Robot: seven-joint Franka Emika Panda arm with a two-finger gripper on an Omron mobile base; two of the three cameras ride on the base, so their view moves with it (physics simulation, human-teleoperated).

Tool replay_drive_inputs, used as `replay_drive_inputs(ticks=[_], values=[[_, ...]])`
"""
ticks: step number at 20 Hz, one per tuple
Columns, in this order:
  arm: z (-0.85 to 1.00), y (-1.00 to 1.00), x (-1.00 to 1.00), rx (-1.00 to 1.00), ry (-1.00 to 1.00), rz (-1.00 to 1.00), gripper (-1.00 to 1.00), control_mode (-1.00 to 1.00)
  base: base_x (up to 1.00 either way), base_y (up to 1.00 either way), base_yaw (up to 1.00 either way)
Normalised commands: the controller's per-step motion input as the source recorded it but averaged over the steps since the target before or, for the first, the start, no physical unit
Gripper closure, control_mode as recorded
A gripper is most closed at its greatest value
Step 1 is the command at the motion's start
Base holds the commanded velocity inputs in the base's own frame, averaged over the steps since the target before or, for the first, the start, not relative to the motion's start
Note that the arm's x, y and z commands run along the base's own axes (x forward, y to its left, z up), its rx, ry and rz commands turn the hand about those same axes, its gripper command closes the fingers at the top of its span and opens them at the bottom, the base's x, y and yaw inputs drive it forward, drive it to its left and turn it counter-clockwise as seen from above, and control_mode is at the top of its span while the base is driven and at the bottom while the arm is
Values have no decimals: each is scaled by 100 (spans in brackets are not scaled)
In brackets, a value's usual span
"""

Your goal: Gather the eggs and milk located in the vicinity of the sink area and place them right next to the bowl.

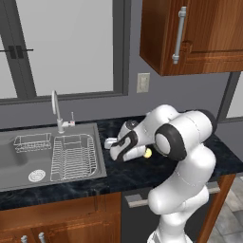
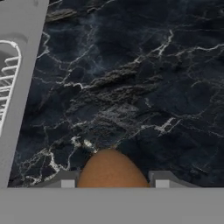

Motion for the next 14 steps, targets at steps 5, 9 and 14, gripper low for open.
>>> replay_drive_inputs(ticks=[5,9,14], values=[[27,0,-28,0,-4,-8,100,-100,0,0,0],[28,0,-35,0,-4,-9,100,-100,0,0,0],[17,0,-43,0,-1,-9,100,-100,0,0,0]])
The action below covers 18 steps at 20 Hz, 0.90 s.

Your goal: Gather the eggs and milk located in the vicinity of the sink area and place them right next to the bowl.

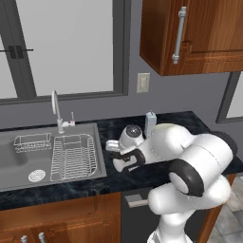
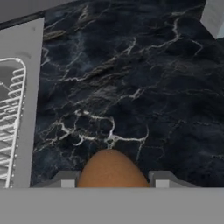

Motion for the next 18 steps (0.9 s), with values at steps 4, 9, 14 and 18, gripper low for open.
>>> replay_drive_inputs(ticks=[4,9,14,18], values=[[34,-13,-48,0,-3,-13,100,-100,0,0,0],[37,-22,-39,0,-2,-15,100,-100,0,0,0],[21,-33,-27,0,0,-14,100,-100,0,0,0],[10,-34,-30,0,2,-12,100,-100,0,0,0]])
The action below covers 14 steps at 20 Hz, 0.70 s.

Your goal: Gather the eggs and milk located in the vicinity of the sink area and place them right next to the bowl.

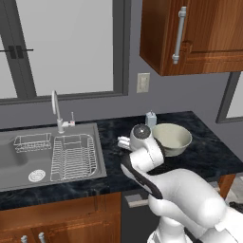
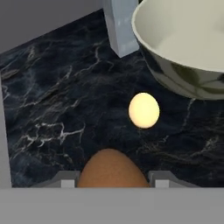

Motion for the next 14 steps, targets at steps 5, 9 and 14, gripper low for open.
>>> replay_drive_inputs(ticks=[5,9,14], values=[[0,-29,-62,0,7,-6,100,-100,0,0,0],[0,-27,-54,0,3,-3,100,-100,0,0,0],[0,-35,-25,0,0,-1,100,-100,0,0,0]])
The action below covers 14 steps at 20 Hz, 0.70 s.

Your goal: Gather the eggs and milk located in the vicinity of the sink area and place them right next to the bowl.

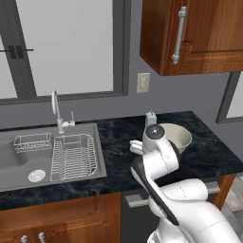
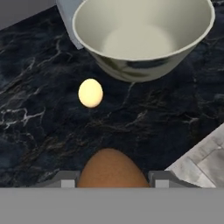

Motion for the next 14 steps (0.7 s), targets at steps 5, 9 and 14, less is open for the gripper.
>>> replay_drive_inputs(ticks=[5,9,14], values=[[0,-44,-12,0,0,-1,100,-100,0,0,0],[0,-51,-16,0,0,0,100,-100,0,0,0],[-5,-41,-3,0,0,0,100,-100,0,0,0]])
